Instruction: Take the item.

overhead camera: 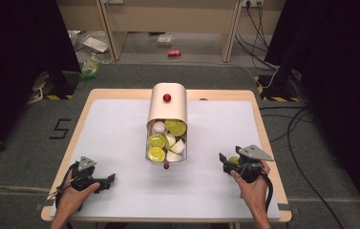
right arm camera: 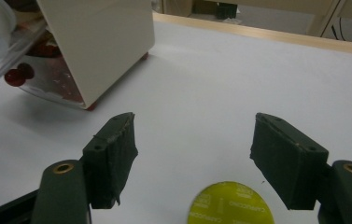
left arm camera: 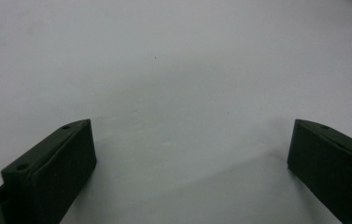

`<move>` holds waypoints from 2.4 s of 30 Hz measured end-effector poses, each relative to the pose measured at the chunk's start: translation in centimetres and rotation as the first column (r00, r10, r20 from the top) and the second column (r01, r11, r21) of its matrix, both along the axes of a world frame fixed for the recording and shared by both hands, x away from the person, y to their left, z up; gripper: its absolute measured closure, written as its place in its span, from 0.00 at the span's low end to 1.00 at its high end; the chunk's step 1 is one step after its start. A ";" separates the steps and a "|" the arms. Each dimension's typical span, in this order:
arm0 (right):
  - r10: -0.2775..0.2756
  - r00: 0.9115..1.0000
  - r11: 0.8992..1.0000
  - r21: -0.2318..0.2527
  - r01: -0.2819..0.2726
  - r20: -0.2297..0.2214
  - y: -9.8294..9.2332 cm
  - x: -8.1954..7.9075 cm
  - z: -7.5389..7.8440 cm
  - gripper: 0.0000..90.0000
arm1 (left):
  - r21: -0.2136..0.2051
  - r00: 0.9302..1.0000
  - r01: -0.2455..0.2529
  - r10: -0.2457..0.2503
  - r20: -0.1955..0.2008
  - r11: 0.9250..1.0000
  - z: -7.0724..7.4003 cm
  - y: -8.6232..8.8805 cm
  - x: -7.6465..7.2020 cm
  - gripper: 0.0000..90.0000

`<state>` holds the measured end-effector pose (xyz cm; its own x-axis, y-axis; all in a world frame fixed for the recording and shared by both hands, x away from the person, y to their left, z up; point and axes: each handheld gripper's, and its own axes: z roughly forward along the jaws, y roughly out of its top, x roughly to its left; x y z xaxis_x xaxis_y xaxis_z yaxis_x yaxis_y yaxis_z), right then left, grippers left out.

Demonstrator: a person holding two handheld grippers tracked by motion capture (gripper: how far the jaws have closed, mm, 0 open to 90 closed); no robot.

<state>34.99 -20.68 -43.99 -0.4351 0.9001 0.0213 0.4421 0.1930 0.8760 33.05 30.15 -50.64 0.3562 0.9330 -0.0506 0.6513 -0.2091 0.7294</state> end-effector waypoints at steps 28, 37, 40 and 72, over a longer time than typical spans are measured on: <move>0.062 0.997 0.998 0.031 -0.063 0.047 2.2 -2.5 0.7 0.30 | 0.003 1.000 0.000 0.000 0.000 1.000 0.0 0.0 0.0 0.01; 0.072 0.996 0.997 0.036 -0.074 0.058 2.6 -3.3 0.7 0.30 | 0.002 1.000 -0.001 0.001 0.001 1.000 0.0 0.0 0.0 0.01; 0.080 0.995 0.996 0.037 -0.083 0.057 2.7 -3.5 0.6 0.30 | 0.002 1.000 -0.001 0.001 0.001 1.000 0.0 0.0 0.0 0.01; 0.159 0.985 0.987 0.021 -0.161 0.063 5.5 -5.1 0.2 0.28 | 0.006 1.000 0.000 0.000 0.000 1.000 0.0 -0.1 0.0 0.00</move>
